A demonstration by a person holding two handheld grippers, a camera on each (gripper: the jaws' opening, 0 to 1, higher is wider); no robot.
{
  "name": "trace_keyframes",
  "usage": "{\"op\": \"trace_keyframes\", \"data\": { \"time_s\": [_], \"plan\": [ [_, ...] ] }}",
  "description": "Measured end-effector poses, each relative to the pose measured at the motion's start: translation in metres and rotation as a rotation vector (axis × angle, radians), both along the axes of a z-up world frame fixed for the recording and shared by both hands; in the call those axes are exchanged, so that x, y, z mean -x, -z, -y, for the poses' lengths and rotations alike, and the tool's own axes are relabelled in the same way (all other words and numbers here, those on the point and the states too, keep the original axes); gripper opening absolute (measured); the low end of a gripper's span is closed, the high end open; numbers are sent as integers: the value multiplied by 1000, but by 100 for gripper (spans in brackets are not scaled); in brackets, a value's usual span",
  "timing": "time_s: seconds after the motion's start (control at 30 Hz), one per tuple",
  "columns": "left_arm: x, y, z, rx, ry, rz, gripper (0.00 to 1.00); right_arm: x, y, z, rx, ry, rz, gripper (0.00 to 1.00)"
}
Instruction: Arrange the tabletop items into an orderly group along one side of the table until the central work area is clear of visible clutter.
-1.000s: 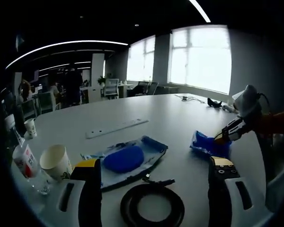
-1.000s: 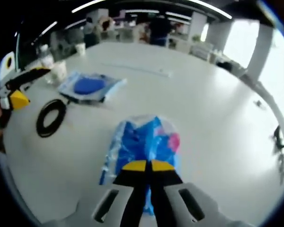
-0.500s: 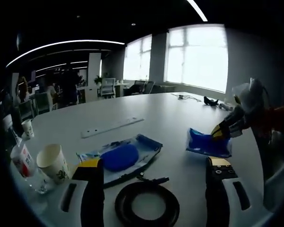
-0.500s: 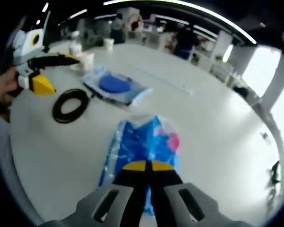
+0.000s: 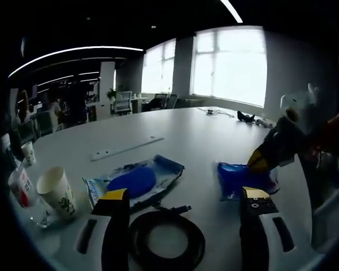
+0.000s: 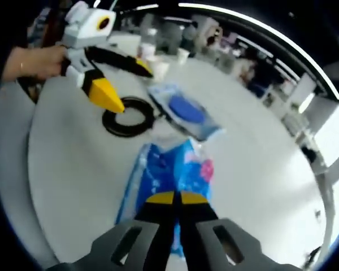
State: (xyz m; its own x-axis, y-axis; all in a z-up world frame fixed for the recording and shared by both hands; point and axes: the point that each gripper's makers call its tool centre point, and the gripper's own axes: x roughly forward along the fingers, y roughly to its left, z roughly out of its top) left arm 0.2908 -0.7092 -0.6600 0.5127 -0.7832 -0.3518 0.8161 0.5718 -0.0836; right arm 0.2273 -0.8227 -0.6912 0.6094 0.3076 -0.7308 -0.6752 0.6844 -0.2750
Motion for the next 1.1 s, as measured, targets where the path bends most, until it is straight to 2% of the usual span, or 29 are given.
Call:
{"op": "trace_keyframes", "data": {
  "time_s": [0.2,0.53,0.73,1.1],
  "plan": [
    [15,11,9,-29,63,-19,71,9,2,-21,15,-103,-6,0],
    [46,35,19,-75,145,-51,61,27,10,-41,43,-235,-19,0],
    [61,46,23,-94,180,-76,55,34,17,-47,62,-286,-24,0],
    [70,61,21,-118,182,-117,36,43,26,-52,59,-322,-47,0]
  ]
}}
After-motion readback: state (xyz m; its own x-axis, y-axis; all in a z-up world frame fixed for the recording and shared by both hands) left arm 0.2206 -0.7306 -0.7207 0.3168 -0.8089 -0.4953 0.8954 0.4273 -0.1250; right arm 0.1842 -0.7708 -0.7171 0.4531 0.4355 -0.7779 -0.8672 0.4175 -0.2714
